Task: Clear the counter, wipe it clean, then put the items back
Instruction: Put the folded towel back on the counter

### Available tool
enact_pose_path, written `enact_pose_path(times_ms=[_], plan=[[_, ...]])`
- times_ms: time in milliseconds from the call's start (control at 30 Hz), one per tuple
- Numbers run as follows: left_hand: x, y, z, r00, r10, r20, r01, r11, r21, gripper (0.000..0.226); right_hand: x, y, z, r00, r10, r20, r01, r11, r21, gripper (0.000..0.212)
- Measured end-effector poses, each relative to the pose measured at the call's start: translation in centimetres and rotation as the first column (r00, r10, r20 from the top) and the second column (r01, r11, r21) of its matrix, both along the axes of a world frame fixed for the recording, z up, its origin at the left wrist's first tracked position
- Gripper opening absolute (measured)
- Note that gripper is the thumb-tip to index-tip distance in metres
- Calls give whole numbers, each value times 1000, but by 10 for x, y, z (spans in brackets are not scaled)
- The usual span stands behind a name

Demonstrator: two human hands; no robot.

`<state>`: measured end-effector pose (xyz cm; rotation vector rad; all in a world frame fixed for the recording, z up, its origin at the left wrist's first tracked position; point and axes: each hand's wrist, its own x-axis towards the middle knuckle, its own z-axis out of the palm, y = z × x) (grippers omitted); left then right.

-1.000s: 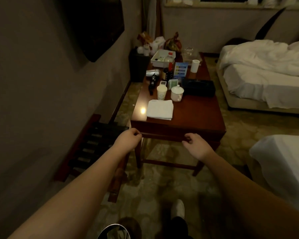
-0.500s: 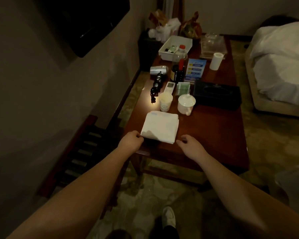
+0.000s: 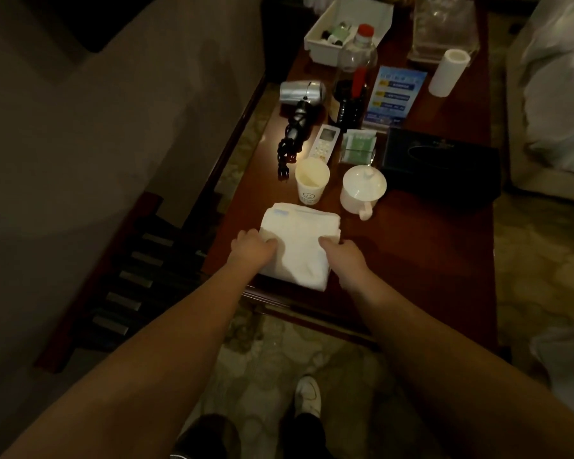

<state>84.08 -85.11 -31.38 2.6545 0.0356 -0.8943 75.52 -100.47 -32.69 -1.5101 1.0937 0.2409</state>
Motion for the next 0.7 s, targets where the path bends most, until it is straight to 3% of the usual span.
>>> enact_pose_path(times_ms=[200,300,400,500,567,700], plan=[[6,-3,-10,988,123,-91,-135,980,-148,61,9,0,-8,995,75,-65,-80,993,-90,62],[3,1,-10,953,249,-171,-287,924,-252,64,5,0,-9,996,78,-53,-81,995,-64,61],[-10,10,-10,866,394,-307,-487,805,-339,67,-9,0,-8,994,93,-51,-91,995,37,62],[-32,23,-8,717,465,-520,-676,646,-355,59,-28,3,0,993,110,-38,-104,984,143,56],[-49,31,-1,645,426,-634,-739,558,-377,49,-41,6,9,992,126,-12,-121,970,211,49],[-88,52,15,601,309,-738,-777,445,-446,37,-64,13,24,990,125,63,-139,927,349,46]])
